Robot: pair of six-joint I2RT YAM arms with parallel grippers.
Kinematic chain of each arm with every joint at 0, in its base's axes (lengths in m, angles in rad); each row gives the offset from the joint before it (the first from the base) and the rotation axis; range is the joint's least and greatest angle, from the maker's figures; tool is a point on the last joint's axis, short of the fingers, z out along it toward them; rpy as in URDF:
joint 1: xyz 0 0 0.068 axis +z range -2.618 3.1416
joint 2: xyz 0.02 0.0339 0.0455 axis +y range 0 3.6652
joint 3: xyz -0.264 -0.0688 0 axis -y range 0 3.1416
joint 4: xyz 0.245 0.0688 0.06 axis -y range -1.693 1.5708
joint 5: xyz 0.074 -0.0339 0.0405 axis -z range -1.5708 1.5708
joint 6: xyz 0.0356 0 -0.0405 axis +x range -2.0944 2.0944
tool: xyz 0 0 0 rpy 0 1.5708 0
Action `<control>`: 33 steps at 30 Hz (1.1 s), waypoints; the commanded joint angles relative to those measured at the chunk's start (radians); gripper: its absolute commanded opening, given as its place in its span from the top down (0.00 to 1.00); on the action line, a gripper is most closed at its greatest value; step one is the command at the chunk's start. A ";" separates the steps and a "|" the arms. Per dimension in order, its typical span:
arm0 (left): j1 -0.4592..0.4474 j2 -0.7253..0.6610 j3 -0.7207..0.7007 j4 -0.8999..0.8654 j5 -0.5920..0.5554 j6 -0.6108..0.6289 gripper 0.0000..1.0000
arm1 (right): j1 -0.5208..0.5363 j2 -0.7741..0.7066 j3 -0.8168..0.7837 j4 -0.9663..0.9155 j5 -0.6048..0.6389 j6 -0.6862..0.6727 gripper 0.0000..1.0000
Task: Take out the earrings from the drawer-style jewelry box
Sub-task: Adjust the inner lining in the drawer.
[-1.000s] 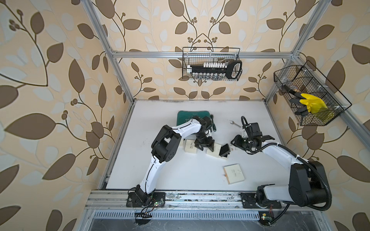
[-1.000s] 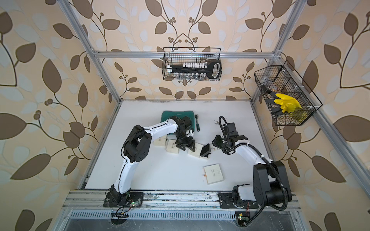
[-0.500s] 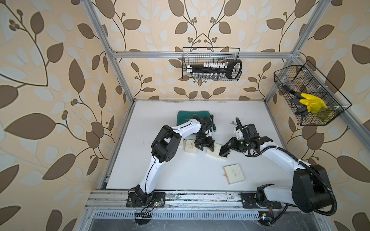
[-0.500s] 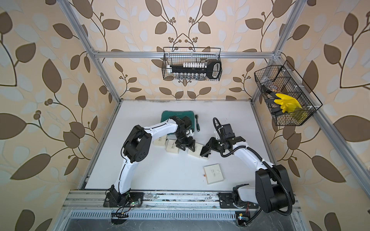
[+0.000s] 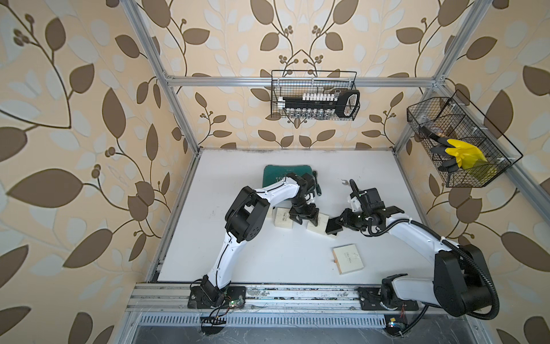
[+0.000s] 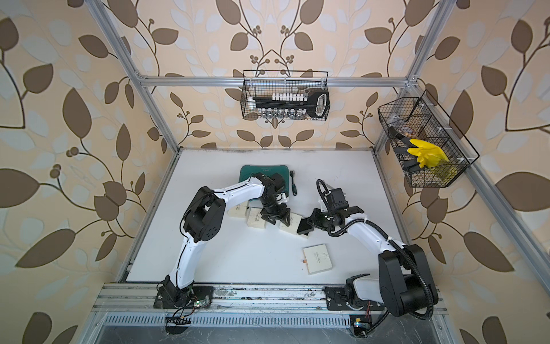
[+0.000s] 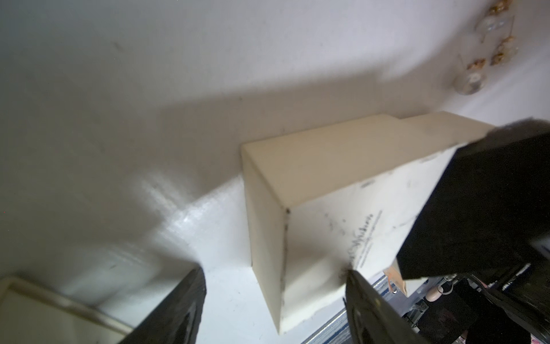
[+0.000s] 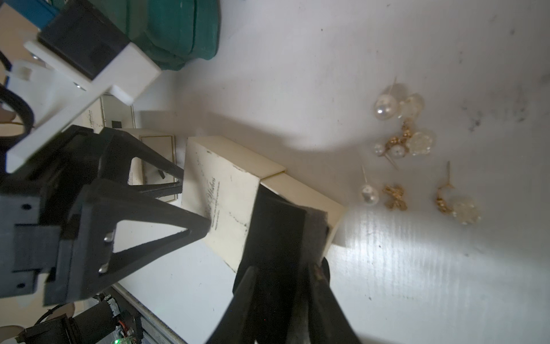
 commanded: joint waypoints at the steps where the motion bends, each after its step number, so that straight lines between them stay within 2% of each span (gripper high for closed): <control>1: -0.010 0.008 0.000 -0.045 -0.050 0.022 0.25 | 0.006 0.003 -0.018 0.003 -0.021 0.002 0.73; 5: -0.010 0.008 0.002 -0.046 -0.050 0.022 0.25 | 0.006 0.003 -0.028 0.008 -0.038 0.007 0.79; 10: -0.011 0.007 0.002 -0.043 -0.052 0.022 0.25 | 0.006 -0.012 -0.041 0.007 -0.030 0.019 0.93; 12: -0.011 0.007 0.002 -0.043 -0.054 0.023 0.25 | 0.005 -0.028 -0.039 -0.007 -0.009 0.021 0.96; 19: -0.013 0.003 0.005 -0.043 -0.046 0.021 0.25 | 0.005 -0.152 -0.086 -0.024 0.143 0.101 0.96; 22: -0.011 -0.003 0.010 -0.042 -0.027 0.021 0.25 | 0.012 -0.193 -0.134 0.033 0.159 0.148 0.96; 33: -0.011 -0.036 0.023 -0.031 0.125 0.032 0.24 | 0.048 -0.193 -0.142 0.080 0.256 0.180 0.95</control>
